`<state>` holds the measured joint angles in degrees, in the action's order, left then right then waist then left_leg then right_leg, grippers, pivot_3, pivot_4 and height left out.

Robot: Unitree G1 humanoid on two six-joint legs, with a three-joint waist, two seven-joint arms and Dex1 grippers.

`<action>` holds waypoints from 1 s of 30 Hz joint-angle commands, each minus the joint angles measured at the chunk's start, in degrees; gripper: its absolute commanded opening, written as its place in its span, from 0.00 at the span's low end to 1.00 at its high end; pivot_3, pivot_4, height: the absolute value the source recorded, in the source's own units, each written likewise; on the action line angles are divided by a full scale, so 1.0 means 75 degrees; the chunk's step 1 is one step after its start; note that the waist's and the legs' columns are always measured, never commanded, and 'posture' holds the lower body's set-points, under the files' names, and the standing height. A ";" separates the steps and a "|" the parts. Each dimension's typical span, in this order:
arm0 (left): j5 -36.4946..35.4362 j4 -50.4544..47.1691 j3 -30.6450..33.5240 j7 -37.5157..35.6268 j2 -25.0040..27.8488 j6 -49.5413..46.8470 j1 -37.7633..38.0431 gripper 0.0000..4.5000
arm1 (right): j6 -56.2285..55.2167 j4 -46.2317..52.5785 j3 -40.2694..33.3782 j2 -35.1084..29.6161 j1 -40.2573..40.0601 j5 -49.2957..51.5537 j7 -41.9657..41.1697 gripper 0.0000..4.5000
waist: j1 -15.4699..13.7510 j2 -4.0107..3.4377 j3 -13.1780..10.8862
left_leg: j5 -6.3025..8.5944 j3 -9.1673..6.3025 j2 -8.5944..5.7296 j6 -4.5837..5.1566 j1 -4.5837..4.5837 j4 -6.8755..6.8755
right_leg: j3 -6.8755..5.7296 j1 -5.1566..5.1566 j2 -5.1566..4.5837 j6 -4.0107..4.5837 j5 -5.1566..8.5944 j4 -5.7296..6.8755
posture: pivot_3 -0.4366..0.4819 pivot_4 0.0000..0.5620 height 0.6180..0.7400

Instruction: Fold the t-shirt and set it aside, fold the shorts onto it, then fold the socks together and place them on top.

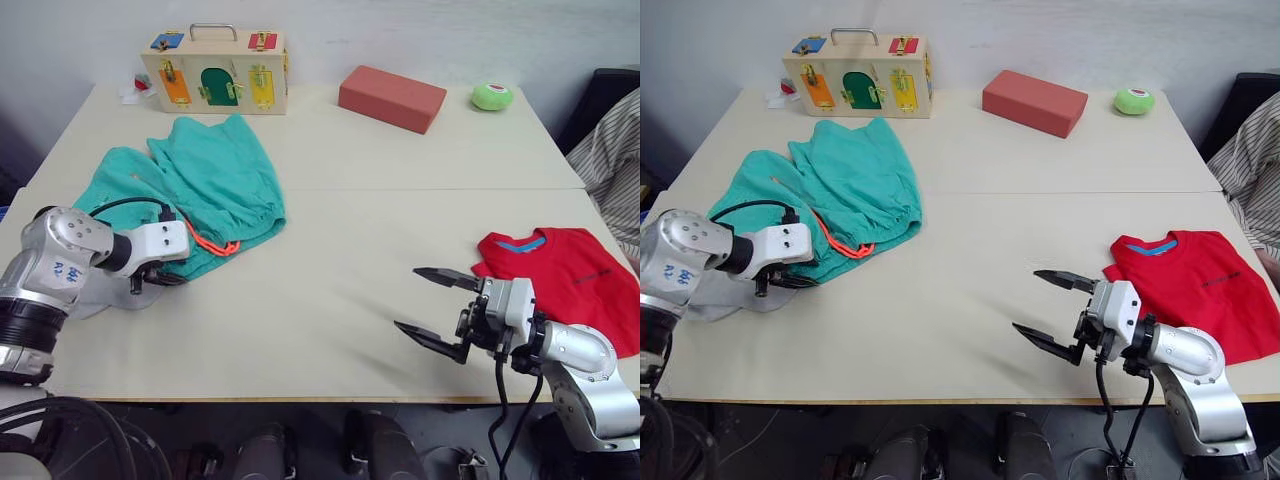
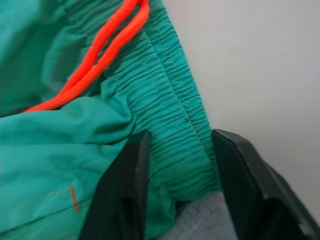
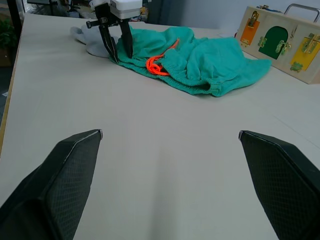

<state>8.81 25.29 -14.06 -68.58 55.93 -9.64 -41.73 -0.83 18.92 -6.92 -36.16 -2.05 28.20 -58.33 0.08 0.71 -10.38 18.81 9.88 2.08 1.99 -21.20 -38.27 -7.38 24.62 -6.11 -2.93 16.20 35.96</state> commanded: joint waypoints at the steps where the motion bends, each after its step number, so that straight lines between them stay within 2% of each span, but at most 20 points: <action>1: 0.0013 0.0762 0.0037 0.0078 -0.0434 -0.0073 -0.0496 0.18 | -0.0074 0.0327 -0.0172 0.0012 -0.0163 0.0049 0.0126 1.00 | -0.0024 0.0002 0.0001 | -0.0001 -0.0001 0.0001 0.0002 -0.0004 -0.0006 | -0.0003 0.0000 0.0001 0.0000 0.0000 -0.0001 | 0.48 0.27 1.00; 3: -0.0272 0.1088 0.0242 -0.0047 -0.0763 -0.0189 -0.0878 0.03 | -0.0125 0.0327 -0.0209 0.0015 -0.0246 0.0021 0.0170 1.00 | -0.0050 0.0002 0.0001 | -0.0005 -0.0004 -0.0005 0.0009 -0.0003 -0.0015 | -0.0003 -0.0004 -0.0006 0.0000 0.0000 0.0005 | 0.48 0.27 1.00; 4: -0.0422 0.1380 0.0403 -0.0057 -0.0925 -0.0141 -0.1236 0.01 | -0.0165 0.0311 -0.0237 0.0015 -0.0290 0.0013 0.0181 1.00 | -0.0059 0.0004 0.0000 | -0.0006 -0.0006 -0.0007 0.0013 -0.0006 -0.0027 | -0.0006 -0.0007 -0.0010 -0.0002 -0.0001 0.0008 | 0.48 0.27 1.00; 8: -0.0906 0.2712 0.0939 -0.0204 -0.1371 0.0538 -0.2981 0.01 | -0.0267 0.0267 -0.0369 -0.0030 -0.0441 0.0022 0.0187 1.00 | -0.0110 0.0092 -0.0052 | 0.0000 -0.0030 0.0005 0.0021 -0.0040 -0.0097 | -0.0021 -0.0001 -0.0013 -0.0006 -0.0003 0.0032 | 0.48 0.27 1.00; 12: -0.1197 0.3158 0.0956 -0.1006 -0.1809 0.1014 -0.3743 0.01 | -0.0327 0.0229 -0.0476 -0.0085 -0.0532 0.0019 0.0150 1.00 | -0.0091 0.0101 -0.0057 | 0.0011 -0.0028 -0.0003 0.0032 -0.0042 -0.0105 | -0.0025 -0.0004 -0.0018 -0.0007 -0.0004 0.0050 | 0.48 0.27 1.00; 16: -0.1944 0.1959 0.0863 -0.1762 -0.2865 0.0131 -0.3450 0.01 | -0.0260 0.0272 -0.0585 -0.0141 -0.0559 0.0053 0.0165 1.00 | -0.0082 0.0100 -0.0057 | 0.0011 -0.0029 -0.0017 0.0036 -0.0037 -0.0110 | -0.0024 -0.0011 -0.0019 -0.0020 0.0002 0.0074 | 0.48 0.27 1.00; 18: -0.2146 0.1236 0.0727 -0.1783 -0.3336 -0.0356 -0.3098 0.01 | -0.0031 0.0393 -0.0608 -0.0207 -0.0591 0.0173 0.0174 1.00 | -0.0063 0.0101 -0.0058 | 0.0011 -0.0031 -0.0019 0.0037 -0.0039 -0.0117 | -0.0021 -0.0010 -0.0020 -0.0023 0.0002 0.0075 | 0.48 0.27 1.00; 21: -0.2281 0.0338 0.0503 -0.1507 -0.4040 -0.0992 -0.2553 0.01 | 0.0342 0.0667 -0.0619 -0.0345 -0.0661 0.0374 0.0204 1.00 | -0.0033 0.0104 -0.0060 | 0.0011 -0.0034 -0.0018 0.0037 -0.0039 -0.0119 | -0.0016 -0.0010 -0.0027 -0.0024 0.0002 0.0077 | 0.48 0.27 1.00; 24: -0.2363 -0.0627 -0.0139 -0.1377 -0.4849 -0.1637 -0.1789 0.01 | 0.0663 0.0937 -0.0695 -0.0523 -0.0698 0.0434 0.0313 1.00 | -0.0012 0.0103 -0.0060 | 0.0010 -0.0039 -0.0017 0.0036 -0.0037 -0.0120 | -0.0014 -0.0010 -0.0029 -0.0024 0.0002 0.0073 | 0.48 0.27 1.00; 26: -0.2638 -0.1032 -0.0152 -0.0846 -0.5551 -0.2417 -0.1480 0.01 | 0.0941 0.1038 -0.0824 -0.0601 -0.0707 0.0490 0.0512 1.00 | -0.0022 0.0103 -0.0060 | 0.0011 -0.0039 -0.0018 0.0036 -0.0035 -0.0120 | -0.0012 -0.0011 -0.0028 -0.0024 0.0002 0.0072 | 0.48 0.27 1.00; 29: -0.2761 -0.1423 -0.0207 -0.0520 -0.5913 -0.2896 -0.1172 0.01 | 0.1280 0.1125 -0.0955 -0.0685 -0.0777 0.0459 0.0727 1.00 | -0.0022 0.0104 -0.0060 | 0.0009 -0.0047 -0.0024 0.0039 -0.0036 -0.0126 | -0.0011 -0.0012 -0.0039 -0.0024 0.0002 0.0064 | 0.48 0.27 1.00; 30: -0.2749 -0.1537 -0.0261 -0.0461 -0.5916 -0.2941 -0.1078 0.06 | 0.1360 0.1147 -0.0969 -0.0739 -0.0814 0.0425 0.0732 1.00 | -0.0005 0.0104 -0.0060 | 0.0008 -0.0048 -0.0024 0.0040 -0.0035 -0.0126 | -0.0011 -0.0011 -0.0040 -0.0024 0.0002 0.0066 | 0.48 0.27 1.00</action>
<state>-10.60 17.36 -16.90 -72.95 11.18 -30.95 -49.69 8.45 25.54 -12.11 -40.80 -7.65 30.79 -53.45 0.04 1.49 -10.83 18.86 9.51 1.91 2.28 -21.44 -39.21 -7.46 24.53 -6.42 -3.11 16.22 36.47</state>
